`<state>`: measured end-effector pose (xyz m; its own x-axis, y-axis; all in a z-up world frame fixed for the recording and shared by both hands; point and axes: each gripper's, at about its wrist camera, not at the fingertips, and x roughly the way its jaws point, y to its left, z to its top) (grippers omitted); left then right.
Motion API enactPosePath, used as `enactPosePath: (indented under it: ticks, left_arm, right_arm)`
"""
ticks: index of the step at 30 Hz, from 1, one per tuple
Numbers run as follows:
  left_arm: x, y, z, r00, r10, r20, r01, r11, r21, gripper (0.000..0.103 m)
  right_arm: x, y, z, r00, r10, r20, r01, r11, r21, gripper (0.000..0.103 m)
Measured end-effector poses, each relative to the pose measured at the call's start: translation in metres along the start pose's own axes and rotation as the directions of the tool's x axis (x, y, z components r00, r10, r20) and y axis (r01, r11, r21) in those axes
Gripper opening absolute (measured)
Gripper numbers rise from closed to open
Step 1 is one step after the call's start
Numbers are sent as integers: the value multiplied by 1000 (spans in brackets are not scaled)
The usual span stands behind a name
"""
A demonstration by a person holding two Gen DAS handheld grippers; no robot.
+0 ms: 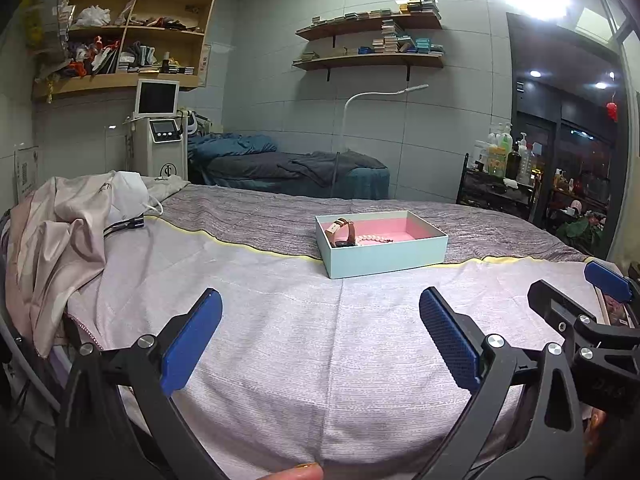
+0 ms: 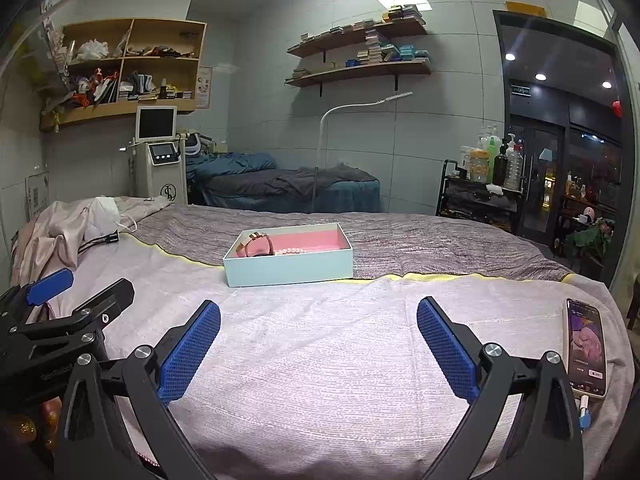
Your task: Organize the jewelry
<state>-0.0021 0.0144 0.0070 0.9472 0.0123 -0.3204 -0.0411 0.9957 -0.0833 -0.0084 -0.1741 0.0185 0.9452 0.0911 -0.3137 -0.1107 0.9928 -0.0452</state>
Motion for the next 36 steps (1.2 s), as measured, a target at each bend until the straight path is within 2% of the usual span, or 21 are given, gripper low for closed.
enactPosePath:
  ticks: [27,36]
  left_arm:
    - [3,3,0,1000,11,-8,-11,1000,-5,97]
    - [6,3,0,1000,-5,-21,5,1000,-9,97]
  right_arm:
    - [3,-5,0,1000,-4,-8,4,1000,6,97]
    - [3,-6,-1,1000,-7,-9,7,1000,4,97]
